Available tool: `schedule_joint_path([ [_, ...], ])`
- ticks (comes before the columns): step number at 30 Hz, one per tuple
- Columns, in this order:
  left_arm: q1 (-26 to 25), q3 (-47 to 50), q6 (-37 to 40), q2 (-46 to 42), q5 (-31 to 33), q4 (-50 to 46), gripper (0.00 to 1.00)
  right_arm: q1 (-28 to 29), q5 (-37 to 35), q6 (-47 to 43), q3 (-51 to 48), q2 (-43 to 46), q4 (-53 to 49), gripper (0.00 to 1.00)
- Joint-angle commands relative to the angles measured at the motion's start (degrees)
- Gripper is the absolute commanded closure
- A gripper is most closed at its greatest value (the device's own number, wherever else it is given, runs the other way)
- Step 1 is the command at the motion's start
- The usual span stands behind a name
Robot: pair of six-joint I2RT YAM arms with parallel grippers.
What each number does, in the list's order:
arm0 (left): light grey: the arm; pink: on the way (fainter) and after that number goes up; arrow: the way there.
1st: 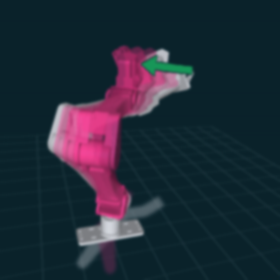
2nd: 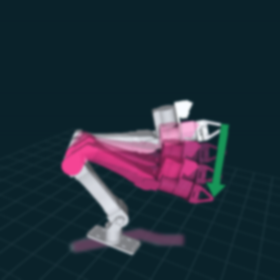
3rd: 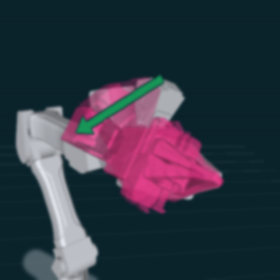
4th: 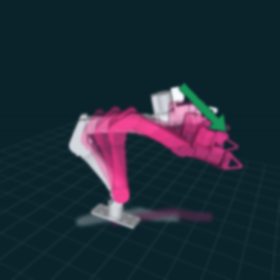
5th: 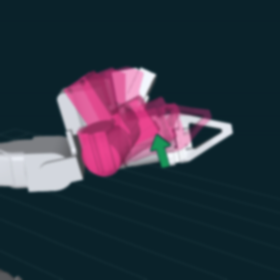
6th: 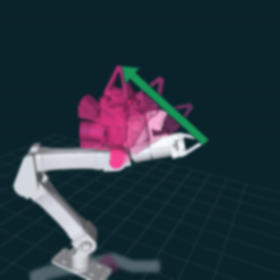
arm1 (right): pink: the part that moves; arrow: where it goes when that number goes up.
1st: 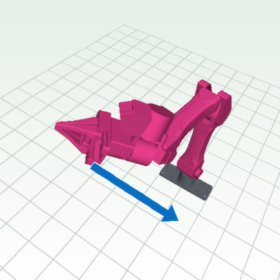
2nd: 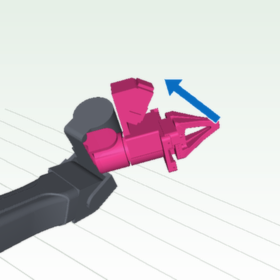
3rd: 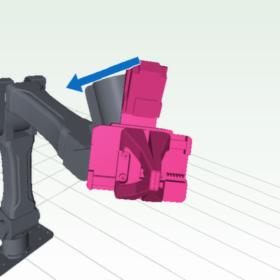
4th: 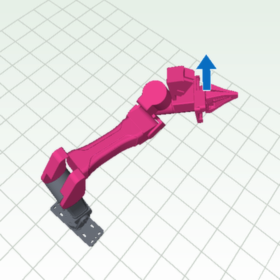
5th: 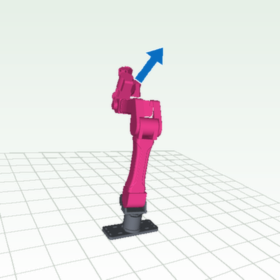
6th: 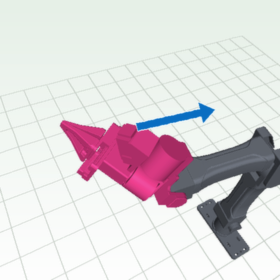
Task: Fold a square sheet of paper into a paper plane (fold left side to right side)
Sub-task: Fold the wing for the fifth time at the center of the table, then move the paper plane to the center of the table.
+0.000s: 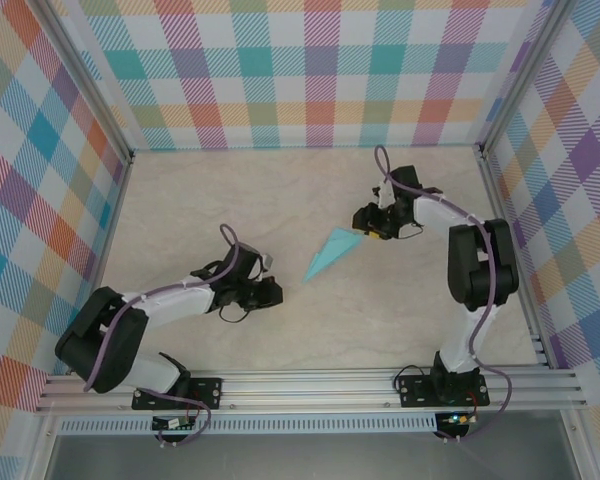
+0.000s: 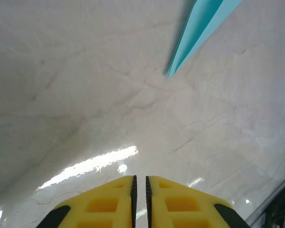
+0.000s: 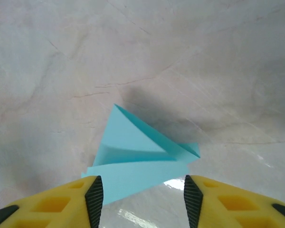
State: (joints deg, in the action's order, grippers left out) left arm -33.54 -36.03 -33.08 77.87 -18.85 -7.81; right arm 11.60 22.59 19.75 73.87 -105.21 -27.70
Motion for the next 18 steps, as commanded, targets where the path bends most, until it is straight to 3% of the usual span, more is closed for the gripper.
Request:
schedule_joint_path([
  [1,0.71,-3.05,2.34,-3.75,9.21,-5.57,0.8,2.15,-7.78,3.26,-1.7,4.71,-5.31,0.41],
  [5,0.68,-4.54,2.8,-6.29,16.79,-6.75,0.73,8.95,-17.88,9.97,-1.75,7.07,-9.17,0.21],
  [10,0.67,-4.97,3.96,-7.15,18.84,-5.86,0.69,19.14,-30.97,16.55,5.7,1.43,-14.79,0.01],
  [18,0.67,-1.91,5.2,-10.24,20.08,-5.46,0.67,25.62,-41.82,25.95,22.68,-13.96,-28.84,0.0],
])
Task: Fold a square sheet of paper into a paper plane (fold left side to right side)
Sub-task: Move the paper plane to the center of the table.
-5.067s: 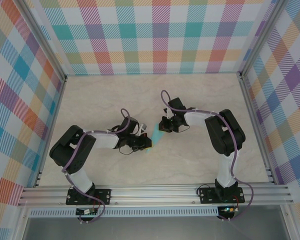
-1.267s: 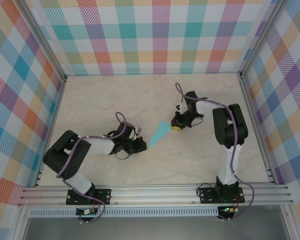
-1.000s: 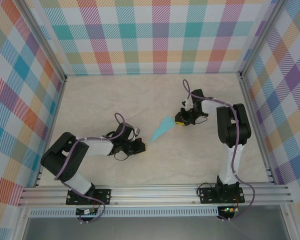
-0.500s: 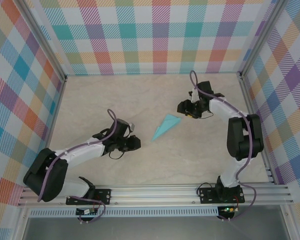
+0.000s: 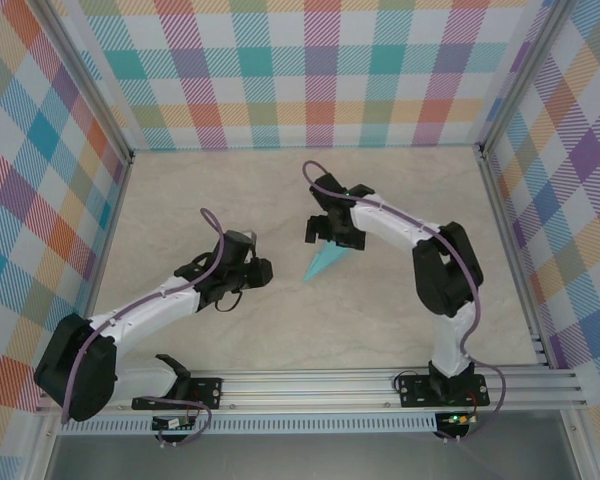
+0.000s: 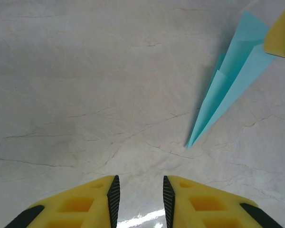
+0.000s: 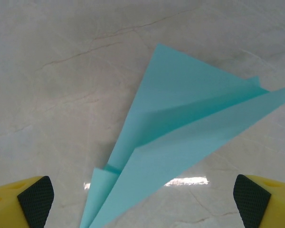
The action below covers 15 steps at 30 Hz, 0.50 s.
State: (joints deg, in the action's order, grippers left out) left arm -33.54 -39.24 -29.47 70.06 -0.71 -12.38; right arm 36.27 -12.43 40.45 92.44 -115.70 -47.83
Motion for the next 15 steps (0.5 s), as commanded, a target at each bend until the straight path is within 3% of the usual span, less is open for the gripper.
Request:
schedule_joint_path([
  [1,0.67,1.66,1.61,-2.95,2.03,-0.98,0.67,1.11,-7.23,5.54,5.26,-4.7,-9.52,0.0],
  [7,0.62,2.38,2.62,-5.05,2.87,-1.72,0.66,1.66,-8.13,6.64,6.17,-6.84,-11.14,0.04],
  [15,0.67,2.33,3.13,-5.29,3.58,-2.38,0.65,1.61,-8.51,6.99,-0.91,-1.96,-9.35,0.23],
])
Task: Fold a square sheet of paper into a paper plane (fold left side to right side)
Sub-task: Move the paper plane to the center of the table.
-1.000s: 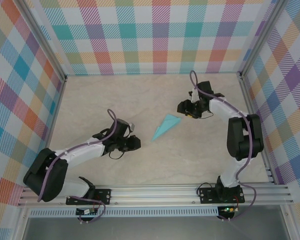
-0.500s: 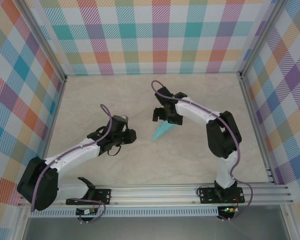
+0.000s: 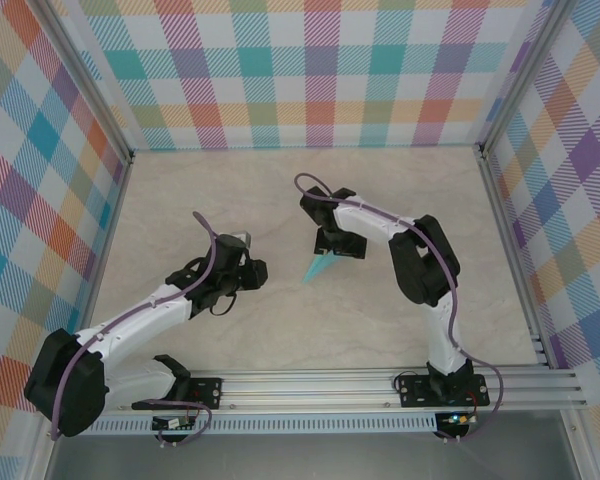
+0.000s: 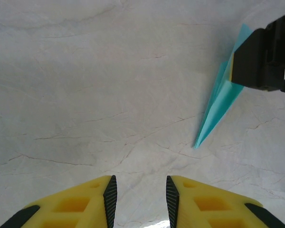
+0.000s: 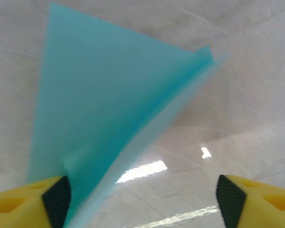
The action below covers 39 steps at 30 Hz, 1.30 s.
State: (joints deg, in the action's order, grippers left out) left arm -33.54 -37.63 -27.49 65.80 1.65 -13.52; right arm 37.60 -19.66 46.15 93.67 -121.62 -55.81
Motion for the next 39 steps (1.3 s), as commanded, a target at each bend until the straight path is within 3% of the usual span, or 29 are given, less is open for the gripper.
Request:
schedule_joint_path([
  [1,0.67,0.72,1.12,-1.03,1.19,-1.22,0.65,0.3,-1.5,1.31,-2.91,4.56,-1.32,0.27],
  [6,0.67,0.37,1.18,-0.86,1.32,-1.71,0.65,0.28,-2.36,1.97,-7.04,8.11,-0.24,0.34],
  [14,0.67,-0.21,1.3,-0.78,1.7,-2.87,0.64,0.1,0.73,1.92,-12.49,11.2,6.35,0.53],
  [22,0.67,-0.67,1.47,-1.06,1.6,-4.41,0.64,-0.32,2.27,2.79,-12.3,10.0,9.14,0.6],
  [26,0.67,-0.62,1.6,-0.91,1.71,-4.59,0.63,-0.33,1.63,3.02,-12.19,10.13,9.43,0.7],
  [33,0.67,-1.2,1.81,-0.94,2.14,-5.11,0.63,-0.3,0.24,-0.53,-12.86,14.65,9.63,0.96],
  [35,0.67,-1.57,1.82,-1.1,2.39,-5.53,0.63,-0.34,2.23,-3.93,-13.3,17.37,10.7,1.0],
  [39,0.69,-2.35,2.08,-1.72,3.38,-6.43,0.63,-0.34,13.09,-12.83,-16.26,24.74,15.38,1.0],
])
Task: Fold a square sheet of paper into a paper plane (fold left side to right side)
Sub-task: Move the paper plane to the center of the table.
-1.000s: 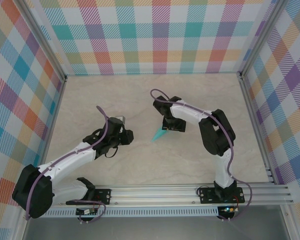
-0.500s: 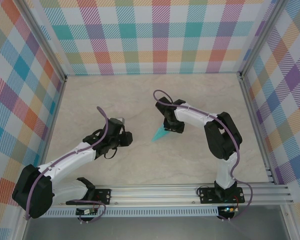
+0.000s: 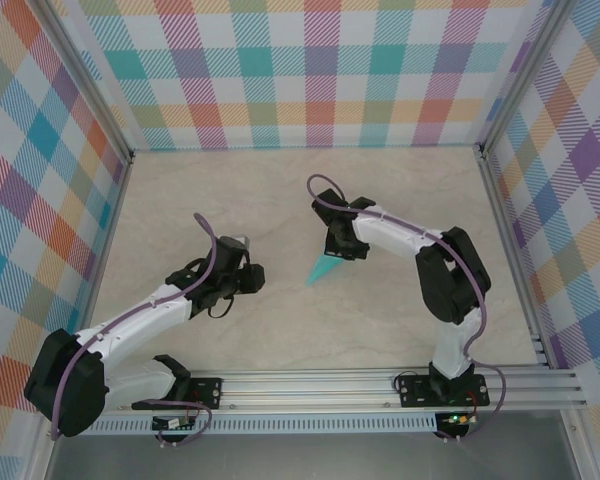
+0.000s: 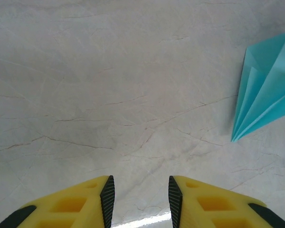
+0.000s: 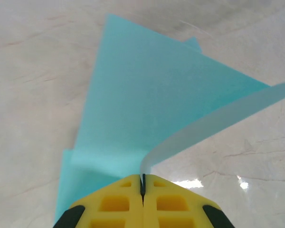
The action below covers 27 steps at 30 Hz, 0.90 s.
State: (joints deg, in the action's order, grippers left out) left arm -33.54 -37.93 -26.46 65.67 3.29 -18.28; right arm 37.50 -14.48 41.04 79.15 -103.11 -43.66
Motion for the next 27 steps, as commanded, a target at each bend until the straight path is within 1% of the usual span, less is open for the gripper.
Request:
schedule_joint_path([
  [1,0.67,-2.11,1.05,-1.83,2.03,-1.86,0.62,-0.22,10.68,-9.3,-2.66,7.48,3.89,1.0],
  [3,0.67,-2.15,1.14,-2.25,2.59,-2.08,0.62,-0.26,18.87,-13.61,-4.71,9.39,5.31,0.99],
  [6,0.67,-2.28,1.14,-2.86,3.29,-2.35,0.62,-0.31,29.09,-17.01,-8.2,9.3,7.49,0.99],
  [7,0.67,-2.39,1.14,-3.05,3.56,-2.61,0.61,-0.32,30.57,-17.55,-9.49,8.97,8.34,0.99],
  [10,0.67,-2.65,1.09,-3.36,3.74,-3.3,0.61,-0.69,31.13,-18.65,-13.23,6.79,10.7,0.99],
  [12,0.67,-2.65,1.06,-3.57,3.66,-3.66,0.61,-1.83,31.82,-19.45,-15.23,5.07,12.82,0.99],
  [14,0.67,-2.75,0.86,-3.74,3.5,-4.08,0.6,-3.92,31.72,-20.3,-16.3,3.78,13.58,0.96],
  [15,0.67,-2.69,0.91,-3.85,3.4,-4.3,0.6,-4.69,31.23,-20.67,-16.4,3.72,13.23,0.93],
  [17,0.67,-2.68,0.8,-4.05,3.26,-4.52,0.6,-5.4,26.35,-21.32,-15.22,4.54,10.34,0.75],
  [19,0.72,-2.6,0.71,-4.36,3.3,-4.43,0.6,-5.26,22.46,-22.6,-12.57,5.68,5.77,0.66],
  [22,0.67,-2.77,0.75,-4.41,3.96,-4.44,0.59,-4.09,19.69,-23.38,-9.97,8.2,0.87,0.57],
  [24,0.67,-2.82,0.81,-4.46,4.23,-4.12,0.59,-2.27,18.57,-22.88,-10.17,10.65,-0.77,0.5],
  [27,0.67,-2.54,0.67,-4.72,3.66,-2.8,0.57,0.33,19.96,-20.81,-13.21,13.83,-0.43,0.42],
])
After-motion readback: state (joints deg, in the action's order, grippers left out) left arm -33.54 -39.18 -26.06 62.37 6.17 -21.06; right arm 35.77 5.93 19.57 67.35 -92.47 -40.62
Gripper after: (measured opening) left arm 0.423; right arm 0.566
